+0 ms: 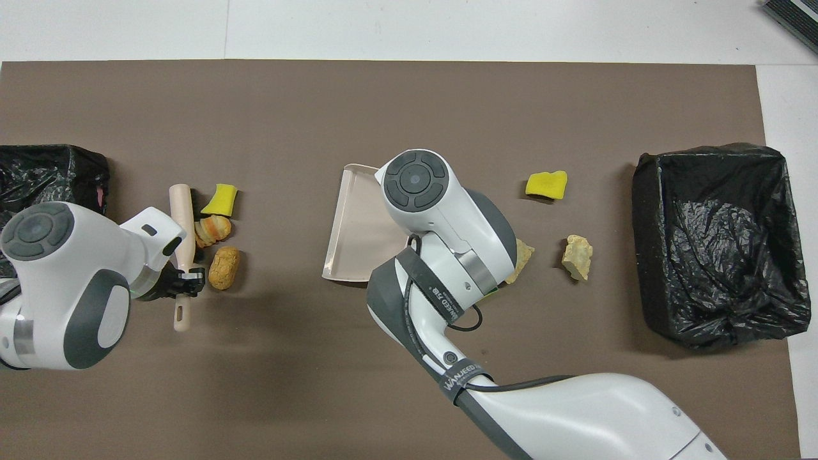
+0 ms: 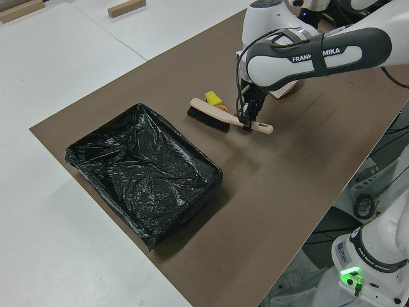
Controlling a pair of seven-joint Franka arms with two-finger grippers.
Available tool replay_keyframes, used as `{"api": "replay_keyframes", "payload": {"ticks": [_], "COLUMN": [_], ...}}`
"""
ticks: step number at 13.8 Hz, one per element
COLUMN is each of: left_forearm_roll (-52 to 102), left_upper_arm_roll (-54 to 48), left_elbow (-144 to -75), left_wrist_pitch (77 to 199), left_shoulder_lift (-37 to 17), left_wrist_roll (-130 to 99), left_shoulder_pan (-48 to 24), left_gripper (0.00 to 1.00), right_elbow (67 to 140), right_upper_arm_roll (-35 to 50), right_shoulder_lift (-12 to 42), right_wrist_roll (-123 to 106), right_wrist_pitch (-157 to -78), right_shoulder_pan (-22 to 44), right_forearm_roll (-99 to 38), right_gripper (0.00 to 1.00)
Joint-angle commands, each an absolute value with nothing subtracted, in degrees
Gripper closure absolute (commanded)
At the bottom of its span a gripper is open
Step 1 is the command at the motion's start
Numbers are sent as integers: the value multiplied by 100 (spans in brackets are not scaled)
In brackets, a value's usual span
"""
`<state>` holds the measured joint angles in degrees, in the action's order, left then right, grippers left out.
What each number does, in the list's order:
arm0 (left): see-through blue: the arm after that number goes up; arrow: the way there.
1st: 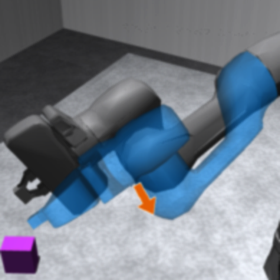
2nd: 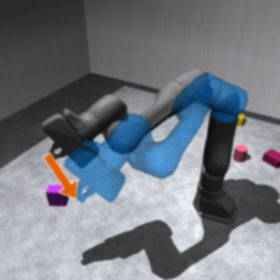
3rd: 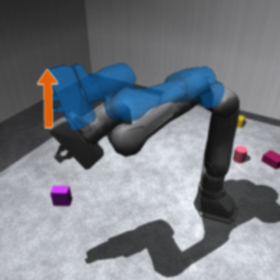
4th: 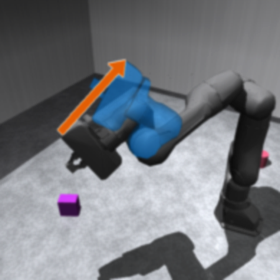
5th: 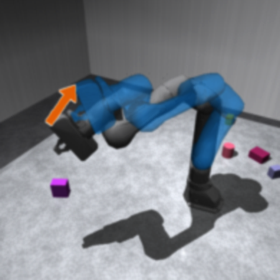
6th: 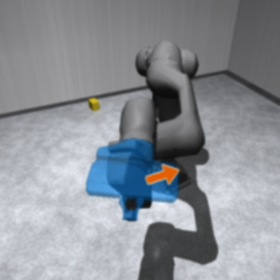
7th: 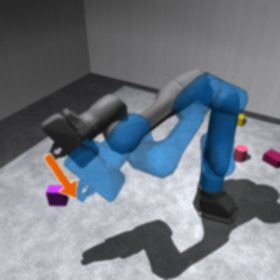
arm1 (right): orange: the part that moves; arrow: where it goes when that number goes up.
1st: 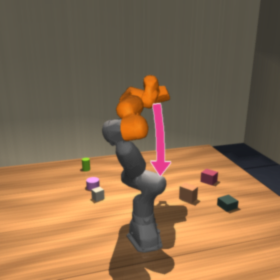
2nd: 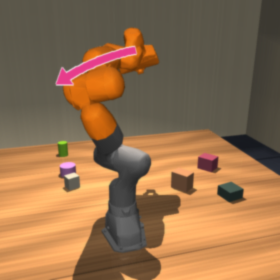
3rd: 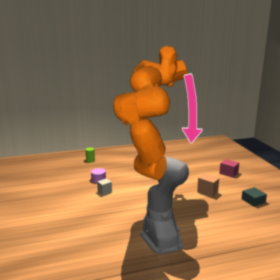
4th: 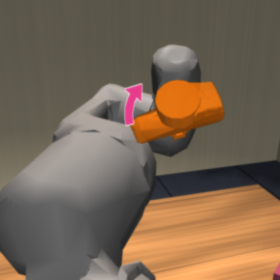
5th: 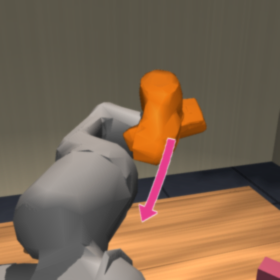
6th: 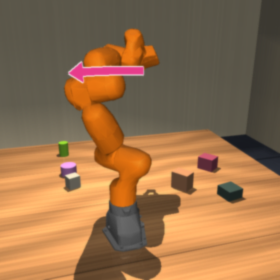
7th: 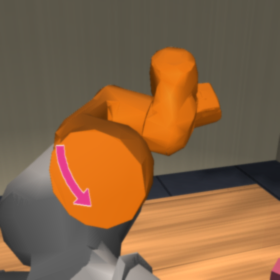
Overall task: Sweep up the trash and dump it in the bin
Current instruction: 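Sweep the bread chunks toward the dustpan with the brush in the left gripper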
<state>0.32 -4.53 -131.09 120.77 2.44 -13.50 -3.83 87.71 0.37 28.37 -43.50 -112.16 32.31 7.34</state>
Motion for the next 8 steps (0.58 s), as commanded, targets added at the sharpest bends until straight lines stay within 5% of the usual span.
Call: {"api": "replay_keyframes", "payload": {"ticks": [1, 3, 4, 8], "left_forearm_roll": [403, 684, 851, 1230], "left_upper_arm_roll": [-387, -387, -387, -395], "left_elbow": [-13289, -13245, -13219, -13026], "left_wrist_pitch": [12488, 12568, 12699, 12964], "left_shoulder_lift": [369, 343, 334, 220], "left_wrist_roll": [-1756, -1985, -2056, -2145], "left_shoulder_pan": [-1044, -1387, -1563, -2152], "left_gripper": [100, 100, 100, 100], "right_elbow": [8938, 8956, 8956, 9200], "right_upper_arm_roll": [88, 88, 88, 88], "right_shoulder_lift": [2681, 2681, 2681, 2593], "right_wrist_roll": [-4518, -4535, -4674, -5229], "right_wrist_pitch": [-11145, -11145, -11136, -11258], "right_shoulder_pan": [3190, 3190, 3190, 3129], "right_forearm_roll": [853, 844, 835, 765], "right_gripper": [64, 32, 0, 0]}}
